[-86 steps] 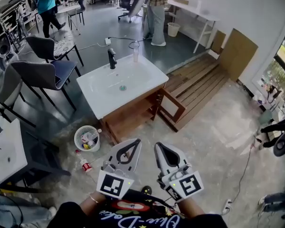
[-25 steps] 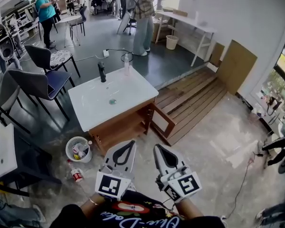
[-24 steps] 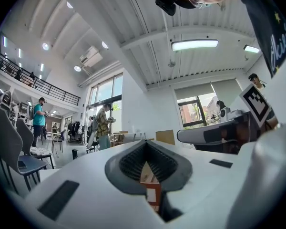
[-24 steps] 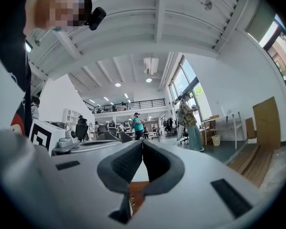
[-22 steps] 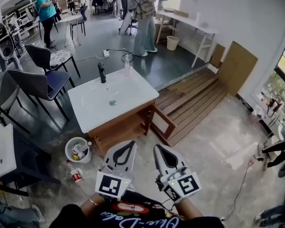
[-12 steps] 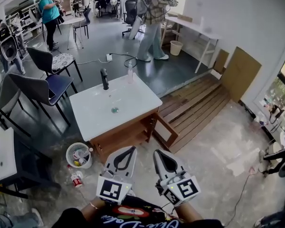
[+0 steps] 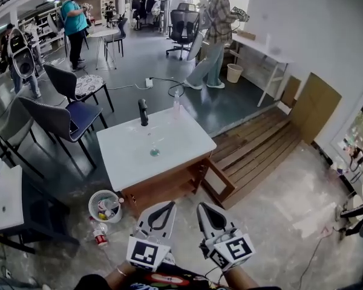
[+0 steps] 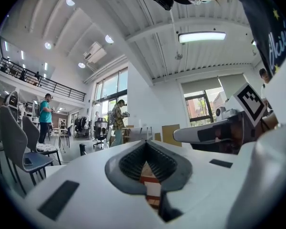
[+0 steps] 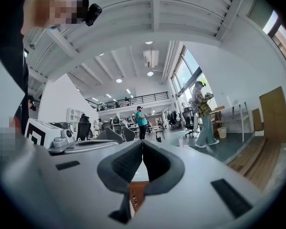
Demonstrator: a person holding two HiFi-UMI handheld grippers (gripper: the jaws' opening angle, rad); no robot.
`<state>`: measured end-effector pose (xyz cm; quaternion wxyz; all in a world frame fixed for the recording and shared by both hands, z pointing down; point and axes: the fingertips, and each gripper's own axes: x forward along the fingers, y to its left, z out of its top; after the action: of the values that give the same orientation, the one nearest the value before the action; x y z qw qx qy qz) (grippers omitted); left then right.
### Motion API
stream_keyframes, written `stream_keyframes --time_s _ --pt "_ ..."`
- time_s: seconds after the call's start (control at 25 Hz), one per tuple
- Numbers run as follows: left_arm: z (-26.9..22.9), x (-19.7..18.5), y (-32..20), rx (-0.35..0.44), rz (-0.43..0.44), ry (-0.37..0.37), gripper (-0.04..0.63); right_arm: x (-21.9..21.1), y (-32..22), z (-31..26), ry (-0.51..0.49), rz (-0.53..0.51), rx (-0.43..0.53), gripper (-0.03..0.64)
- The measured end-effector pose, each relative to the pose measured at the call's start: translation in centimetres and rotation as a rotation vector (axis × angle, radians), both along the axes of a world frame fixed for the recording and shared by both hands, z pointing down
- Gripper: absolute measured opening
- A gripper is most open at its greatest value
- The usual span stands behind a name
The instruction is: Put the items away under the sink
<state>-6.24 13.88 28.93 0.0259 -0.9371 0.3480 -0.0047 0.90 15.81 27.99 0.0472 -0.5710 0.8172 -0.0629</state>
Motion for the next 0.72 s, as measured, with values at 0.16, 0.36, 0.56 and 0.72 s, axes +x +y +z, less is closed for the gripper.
stream_keyframes --time_s 0.16,0.36,0.56,0.72 --pt "0.8 0.0 -0.7 -0.028 -0.009 -0.001 0.008 0.0 -0.8 0.7 -0.002 -0.006 -0.015 0.008" --pt "1.1 0.7 -2.0 -0.043 -0.014 0.001 0.008 0.6 -2.1 0.9 -0.004 -0.006 -0.022 0.008" --pt "1.0 0.9 -3.7 -0.039 -0.024 0.003 0.008 1.4 -3.3 1.2 -0.005 0.001 -0.030 0.008" --pt "0.7 1.2 -5.0 -0.028 -0.020 -0.003 0.008 1.8 -4.5 1.0 -0.009 0.008 -0.032 0.008"
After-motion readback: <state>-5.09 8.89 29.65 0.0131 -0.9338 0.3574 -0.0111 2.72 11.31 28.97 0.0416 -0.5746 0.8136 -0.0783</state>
